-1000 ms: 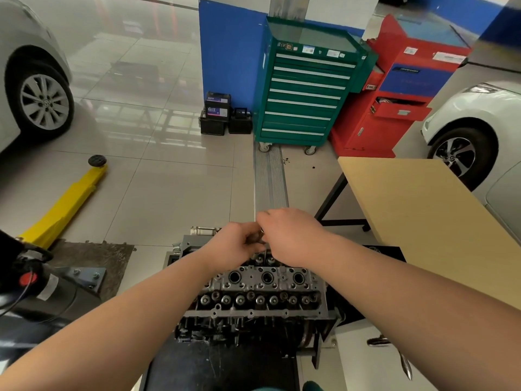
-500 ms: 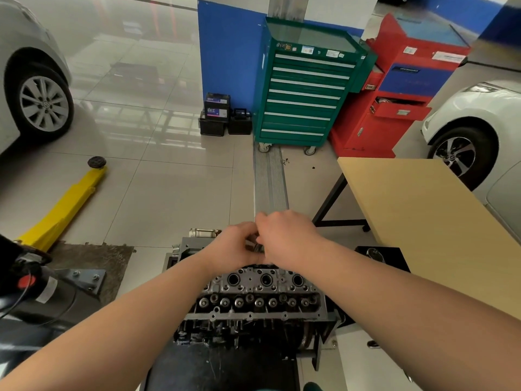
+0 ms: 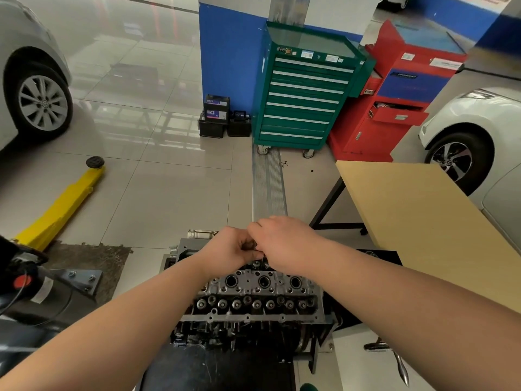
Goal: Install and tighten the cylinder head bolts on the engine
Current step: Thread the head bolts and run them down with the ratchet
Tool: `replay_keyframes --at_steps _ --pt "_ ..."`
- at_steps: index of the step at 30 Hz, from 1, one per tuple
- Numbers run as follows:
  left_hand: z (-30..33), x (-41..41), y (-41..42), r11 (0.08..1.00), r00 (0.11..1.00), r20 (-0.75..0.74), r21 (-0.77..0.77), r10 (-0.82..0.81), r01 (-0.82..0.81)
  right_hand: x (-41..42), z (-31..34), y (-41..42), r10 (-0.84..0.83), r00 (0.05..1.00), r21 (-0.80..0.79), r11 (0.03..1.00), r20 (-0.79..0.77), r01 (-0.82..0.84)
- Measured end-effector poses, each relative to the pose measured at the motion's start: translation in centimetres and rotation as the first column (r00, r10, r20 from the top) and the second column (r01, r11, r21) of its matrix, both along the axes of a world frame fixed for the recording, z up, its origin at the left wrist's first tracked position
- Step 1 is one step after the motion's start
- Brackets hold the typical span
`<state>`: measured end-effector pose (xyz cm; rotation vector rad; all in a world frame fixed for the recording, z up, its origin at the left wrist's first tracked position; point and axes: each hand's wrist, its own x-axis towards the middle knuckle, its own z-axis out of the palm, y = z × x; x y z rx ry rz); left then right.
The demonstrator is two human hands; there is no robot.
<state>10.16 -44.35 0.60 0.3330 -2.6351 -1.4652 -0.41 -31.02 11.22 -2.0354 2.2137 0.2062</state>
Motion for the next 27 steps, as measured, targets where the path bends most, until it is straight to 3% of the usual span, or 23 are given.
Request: replay_keyframes --at_steps 7,12,14,17,21,24,27 --pt "0.0 -0.1 -0.2 0.998 0.999 -0.02 0.059 -0.028 0.029 1.4 -0.8 -0.5 -0.153 0.986 -0.108 0.984 -0.07 0.145" --pt "-0.7 1.0 -0.6 0.994 0.997 0.007 0.071 -0.082 0.082 1.5 -1.6 0.2 -0.281 0.956 -0.179 0.94 0.081 0.291" --pt "-2.6 2.6 -1.7 0.998 0.998 0.031 -0.029 0.056 -0.055 1.1 -1.3 0.7 -0.291 0.949 -0.215 0.925 0.125 0.312" --pt "-5.7 6.3 -3.7 0.921 0.955 -0.012 -0.259 0.297 -0.29 0.4 -0.4 1.1 -0.279 0.944 -0.298 0.898 0.179 0.322" --pt "-8.7 10.0 -5.2 0.852 0.925 0.12 -0.446 0.36 -0.273 0.6 0.7 0.3 -0.242 0.95 -0.366 0.881 0.197 0.3" --pt "-10.0 11.1 -4.9 0.894 0.902 0.266 -0.388 0.341 -0.223 2.0 0.9 -1.0 -0.205 0.958 -0.347 0.899 0.201 0.265" --pt "-11.0 11.4 -4.3 0.929 0.901 0.281 -0.266 0.332 -0.259 3.4 0.6 -2.4 -0.195 0.956 -0.314 0.914 0.219 0.259"
